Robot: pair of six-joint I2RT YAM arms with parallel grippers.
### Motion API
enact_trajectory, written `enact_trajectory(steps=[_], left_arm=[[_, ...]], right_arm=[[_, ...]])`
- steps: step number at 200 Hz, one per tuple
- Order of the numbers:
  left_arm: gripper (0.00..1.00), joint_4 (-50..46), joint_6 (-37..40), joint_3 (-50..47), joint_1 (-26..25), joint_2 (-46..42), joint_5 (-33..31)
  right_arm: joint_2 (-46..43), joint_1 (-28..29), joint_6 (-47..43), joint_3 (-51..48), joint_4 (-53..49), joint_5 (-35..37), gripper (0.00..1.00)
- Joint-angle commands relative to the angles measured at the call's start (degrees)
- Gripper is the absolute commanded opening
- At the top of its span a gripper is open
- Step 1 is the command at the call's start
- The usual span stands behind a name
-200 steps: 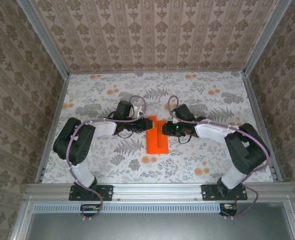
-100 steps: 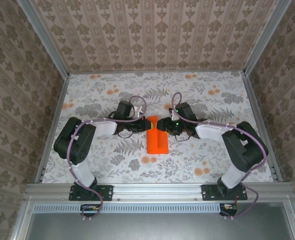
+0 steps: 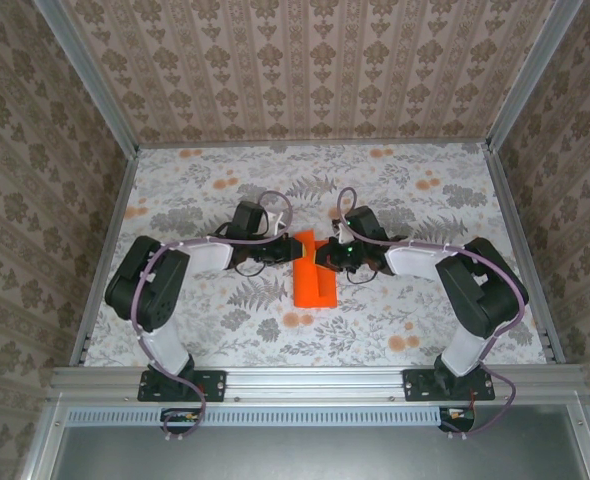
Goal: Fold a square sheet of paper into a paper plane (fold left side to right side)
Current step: First fold in half a square sheet of paper at the center of the table.
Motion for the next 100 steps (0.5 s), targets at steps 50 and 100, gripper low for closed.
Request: enact_trajectory(steps=[50, 100], left_arm=[[0.50, -13.1, 6.8, -1.0, -0.3, -6.7, -8.2], [0.56, -13.4, 5.9, 2.1, -2.5, -1.9, -9.3]], right_arm=[[-0.1, 0.1, -10.5, 5.4, -20.4, 15.8, 0.00], [1.1, 0.2, -10.8, 5.7, -21.1, 16.4, 0.00]])
